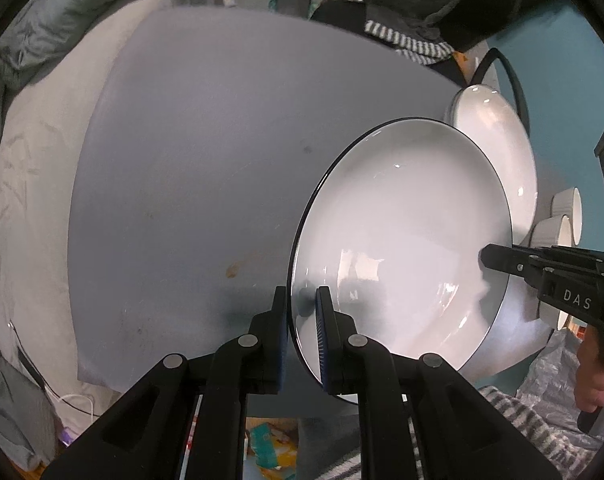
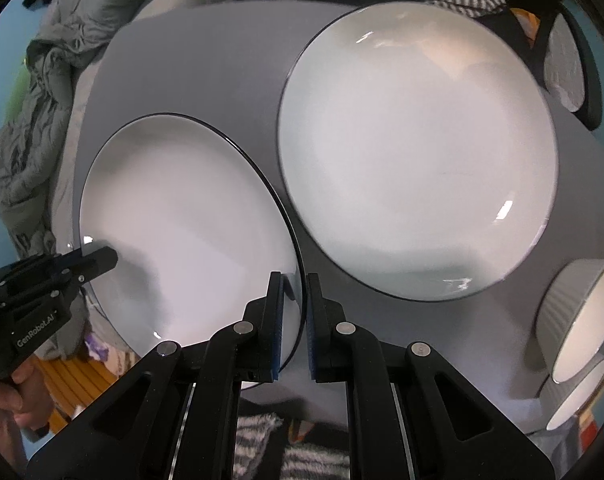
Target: Organize plates and bowls
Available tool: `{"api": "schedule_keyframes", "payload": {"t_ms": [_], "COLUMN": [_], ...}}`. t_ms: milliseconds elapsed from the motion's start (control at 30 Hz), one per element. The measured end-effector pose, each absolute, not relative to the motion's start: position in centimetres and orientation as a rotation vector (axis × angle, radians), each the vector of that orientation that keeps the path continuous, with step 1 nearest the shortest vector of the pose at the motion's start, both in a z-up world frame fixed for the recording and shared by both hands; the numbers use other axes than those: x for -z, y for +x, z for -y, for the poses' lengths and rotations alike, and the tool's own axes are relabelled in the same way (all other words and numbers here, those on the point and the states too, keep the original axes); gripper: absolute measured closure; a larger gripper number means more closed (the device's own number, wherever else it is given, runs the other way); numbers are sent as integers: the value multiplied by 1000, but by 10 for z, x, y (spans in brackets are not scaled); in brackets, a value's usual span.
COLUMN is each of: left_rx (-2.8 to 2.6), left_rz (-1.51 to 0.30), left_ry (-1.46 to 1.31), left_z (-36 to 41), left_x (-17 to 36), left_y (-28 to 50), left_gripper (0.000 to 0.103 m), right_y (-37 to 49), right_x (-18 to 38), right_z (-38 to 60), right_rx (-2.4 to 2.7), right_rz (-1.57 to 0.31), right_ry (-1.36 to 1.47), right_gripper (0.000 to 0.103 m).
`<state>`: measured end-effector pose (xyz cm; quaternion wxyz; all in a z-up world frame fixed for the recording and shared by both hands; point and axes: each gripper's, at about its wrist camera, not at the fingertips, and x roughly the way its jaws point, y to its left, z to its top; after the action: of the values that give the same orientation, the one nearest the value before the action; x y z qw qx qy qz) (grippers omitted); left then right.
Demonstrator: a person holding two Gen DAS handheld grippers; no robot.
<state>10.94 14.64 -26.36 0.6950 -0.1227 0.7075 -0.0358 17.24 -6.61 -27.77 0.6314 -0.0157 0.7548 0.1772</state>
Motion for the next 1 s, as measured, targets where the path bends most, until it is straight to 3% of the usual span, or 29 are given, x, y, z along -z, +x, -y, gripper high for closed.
{"api": "schedule_keyframes", "payload": {"t_ms": [300,1000], "left_rx": [131,179], "left_rz": [-1537,-1573], "left_ry": [-212,-153], "left_z": [-102,-28], "left_x": [245,266], "left_y": [146,206], "left_gripper": [91,91], "right_y": [193,233], "right_x": [260,271], "right_z": [99,173], "right_rx": [-352,-257], "right_rz": [-1693,-1710], "right_ry": [31,115], "right_gripper": [94,93]}}
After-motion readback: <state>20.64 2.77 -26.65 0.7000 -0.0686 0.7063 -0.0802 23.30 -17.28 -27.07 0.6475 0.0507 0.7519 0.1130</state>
